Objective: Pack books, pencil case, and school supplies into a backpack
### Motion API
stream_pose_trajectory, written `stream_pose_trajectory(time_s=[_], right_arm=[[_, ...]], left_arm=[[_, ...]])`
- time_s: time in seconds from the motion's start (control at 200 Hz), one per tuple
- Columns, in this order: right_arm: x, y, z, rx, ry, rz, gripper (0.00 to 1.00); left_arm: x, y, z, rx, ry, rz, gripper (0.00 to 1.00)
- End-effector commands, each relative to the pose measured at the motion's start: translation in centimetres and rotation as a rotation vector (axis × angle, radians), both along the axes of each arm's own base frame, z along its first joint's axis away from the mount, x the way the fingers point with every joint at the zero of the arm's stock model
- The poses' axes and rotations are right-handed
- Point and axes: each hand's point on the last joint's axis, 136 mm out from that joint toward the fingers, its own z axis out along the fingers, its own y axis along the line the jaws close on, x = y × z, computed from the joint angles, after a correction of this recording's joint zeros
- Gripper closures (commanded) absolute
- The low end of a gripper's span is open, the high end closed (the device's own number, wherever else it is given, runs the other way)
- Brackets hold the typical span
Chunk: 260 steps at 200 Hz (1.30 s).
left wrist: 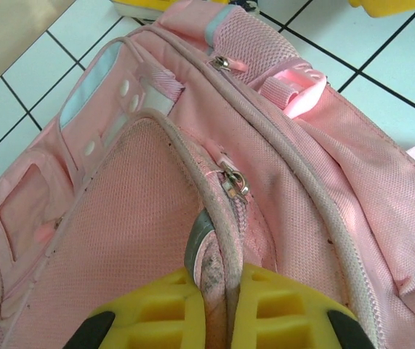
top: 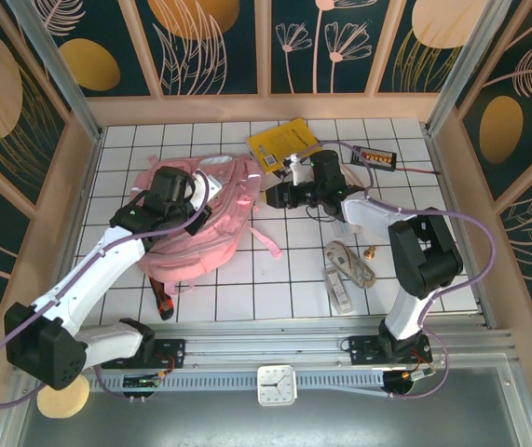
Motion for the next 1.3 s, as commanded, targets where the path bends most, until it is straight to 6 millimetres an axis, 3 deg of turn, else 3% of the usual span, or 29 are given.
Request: stream_pose_trajectory(time_s=[0.0, 0.13, 0.185, 0.23, 0.42, 0.836, 1.006, 1.296], right_arm=[[-2.3, 0.4, -0.4, -0.022, -0.246, 0.218, 0.54], [-2.7, 0.4, -2.4, -0.03, -0.261, 0.309, 0.53], [-2.6, 0.4, -3.1, -0.033, -0.257, 0.34, 0.42], [-2.2, 0.4, -3.3, -0.026, -0.264, 0.344, 0.39], [-0.8, 0.3, -4.6, -0.017, -0.303, 0.338, 0.38], [1.4, 1.7, -4.4, 0.056, -0.373, 0.381, 0.37], [0.8, 2.3, -4.1, 0.088, -0.367, 0.427, 0.38], [-1.2, 3.9, -5.3, 0.104, -0.316, 0.5, 0.4]], left_arm=[[1.6, -1.2, 5.3, -0.064, -0.158, -0.049, 1.0], [1.8, -1.4, 5.8, -0.07, -0.165, -0.052, 1.0], [1.8, -1.5, 6.1, -0.073, -0.168, -0.056, 1.0], [1.7, -1.5, 6.3, -0.075, -0.17, -0.058, 1.0], [1.7, -1.3, 6.3, -0.064, -0.163, -0.054, 1.0], [1.6, -1.3, 5.6, -0.056, -0.128, -0.05, 1.0], [1.8, -1.5, 5.8, -0.058, -0.127, -0.048, 1.0], [2.0, -1.3, 6.1, -0.052, -0.133, -0.038, 1.0]])
